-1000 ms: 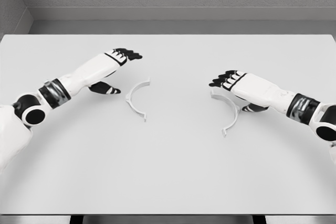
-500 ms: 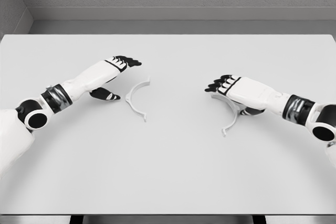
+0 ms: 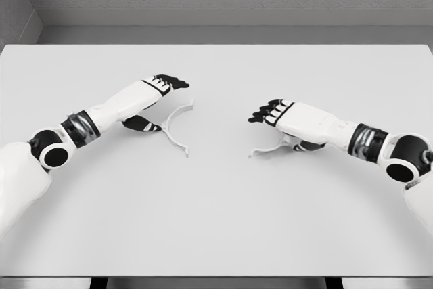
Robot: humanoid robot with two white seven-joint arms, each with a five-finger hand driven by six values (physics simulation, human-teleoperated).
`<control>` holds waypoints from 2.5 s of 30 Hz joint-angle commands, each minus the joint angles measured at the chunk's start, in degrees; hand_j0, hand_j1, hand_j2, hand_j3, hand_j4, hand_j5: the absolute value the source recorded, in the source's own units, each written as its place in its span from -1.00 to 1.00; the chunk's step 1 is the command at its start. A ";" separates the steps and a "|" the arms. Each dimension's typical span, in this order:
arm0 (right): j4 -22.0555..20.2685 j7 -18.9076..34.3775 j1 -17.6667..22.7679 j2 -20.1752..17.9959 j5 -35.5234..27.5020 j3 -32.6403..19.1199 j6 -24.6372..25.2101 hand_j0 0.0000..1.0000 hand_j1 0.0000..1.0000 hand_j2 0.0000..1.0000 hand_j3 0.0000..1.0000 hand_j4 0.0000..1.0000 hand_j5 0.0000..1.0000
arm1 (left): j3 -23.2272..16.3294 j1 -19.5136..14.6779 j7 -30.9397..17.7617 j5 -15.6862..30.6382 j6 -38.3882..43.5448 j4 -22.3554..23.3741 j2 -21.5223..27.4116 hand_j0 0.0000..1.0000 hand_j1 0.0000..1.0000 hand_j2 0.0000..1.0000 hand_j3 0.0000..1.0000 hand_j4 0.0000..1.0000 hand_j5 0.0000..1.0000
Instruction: Assemble PVC drainage pipe clamps
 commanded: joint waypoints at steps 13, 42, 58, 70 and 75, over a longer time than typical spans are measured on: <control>1.53 2.20 -2.11 1.06 -0.13 0.25 0.11 1.00 1.00 1.00 1.00 1.00 1.00 | 0.04 0.79 0.03 -1.22 0.02 -0.64 -2.08 1.00 1.00 1.00 1.00 1.00 1.00; 12.69 3.43 -10.37 5.63 0.14 2.71 0.11 1.00 1.00 1.00 1.00 1.00 1.00 | 0.21 0.18 0.03 -0.87 0.02 -0.46 -1.99 1.00 1.00 1.00 1.00 1.00 1.00; 23.68 3.34 -16.70 10.64 1.90 2.80 0.11 1.00 1.00 1.00 1.00 1.00 1.00 | 0.39 0.09 0.03 -0.96 0.02 -0.38 -1.90 1.00 1.00 1.00 1.00 1.00 1.00; 25.70 3.34 -18.19 13.10 2.69 2.89 0.11 1.00 1.00 1.00 1.00 1.00 1.00 | 0.74 -1.05 0.12 -0.61 0.02 -0.02 -0.32 1.00 1.00 1.00 1.00 1.00 1.00; 25.79 3.43 -18.72 13.72 2.78 2.89 0.11 1.00 1.00 1.00 1.00 1.00 1.00 | 0.83 -1.05 0.12 -0.61 0.02 -0.02 -0.32 1.00 1.00 1.00 1.00 1.00 1.00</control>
